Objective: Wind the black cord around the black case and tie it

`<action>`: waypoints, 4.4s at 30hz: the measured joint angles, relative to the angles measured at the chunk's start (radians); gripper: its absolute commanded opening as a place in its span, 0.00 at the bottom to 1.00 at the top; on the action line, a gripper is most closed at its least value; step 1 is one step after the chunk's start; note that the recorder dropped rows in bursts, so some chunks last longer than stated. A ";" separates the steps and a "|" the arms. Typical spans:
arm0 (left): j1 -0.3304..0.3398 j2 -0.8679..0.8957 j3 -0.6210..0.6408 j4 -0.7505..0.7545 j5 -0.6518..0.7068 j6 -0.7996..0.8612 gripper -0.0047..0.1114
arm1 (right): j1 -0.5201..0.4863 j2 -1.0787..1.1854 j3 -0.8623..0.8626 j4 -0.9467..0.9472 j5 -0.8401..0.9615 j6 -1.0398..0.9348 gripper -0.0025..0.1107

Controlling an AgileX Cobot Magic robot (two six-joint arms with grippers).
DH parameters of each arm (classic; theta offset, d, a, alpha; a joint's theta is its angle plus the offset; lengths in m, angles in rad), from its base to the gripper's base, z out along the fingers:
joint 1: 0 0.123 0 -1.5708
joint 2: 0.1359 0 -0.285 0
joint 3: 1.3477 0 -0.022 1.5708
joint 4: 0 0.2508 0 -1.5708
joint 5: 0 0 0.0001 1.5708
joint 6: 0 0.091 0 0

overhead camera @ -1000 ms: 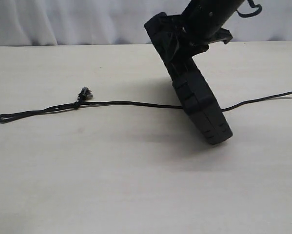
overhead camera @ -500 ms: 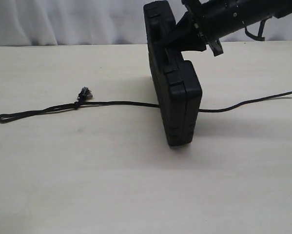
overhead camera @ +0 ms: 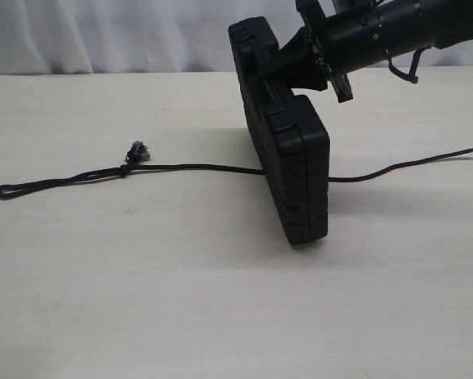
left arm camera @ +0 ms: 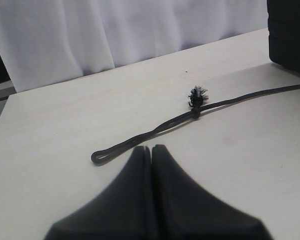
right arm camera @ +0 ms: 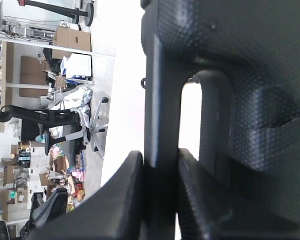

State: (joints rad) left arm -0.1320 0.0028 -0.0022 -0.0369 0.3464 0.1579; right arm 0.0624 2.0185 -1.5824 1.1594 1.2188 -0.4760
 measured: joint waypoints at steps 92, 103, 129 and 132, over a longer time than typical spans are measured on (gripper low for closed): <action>-0.124 2.007 -1.203 0.987 -1.535 -0.721 0.04 | -0.010 -0.013 0.295 0.472 -0.037 -0.212 0.06; -0.273 2.007 -1.467 1.115 -0.766 -0.792 0.04 | -0.011 -0.016 0.295 0.458 -0.034 -0.218 0.06; -0.285 2.102 -1.632 1.733 -0.883 -1.152 0.04 | -0.011 -0.024 0.295 0.420 -0.023 -0.243 0.06; -0.285 2.108 -1.634 1.721 -0.883 -1.164 0.04 | -0.012 -0.024 0.295 0.420 -0.025 -0.253 0.12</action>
State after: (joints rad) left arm -0.4173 2.1111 -1.6363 1.6839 -0.5370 -1.0061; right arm 0.0505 1.9943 -1.2872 1.5791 1.1936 -0.7289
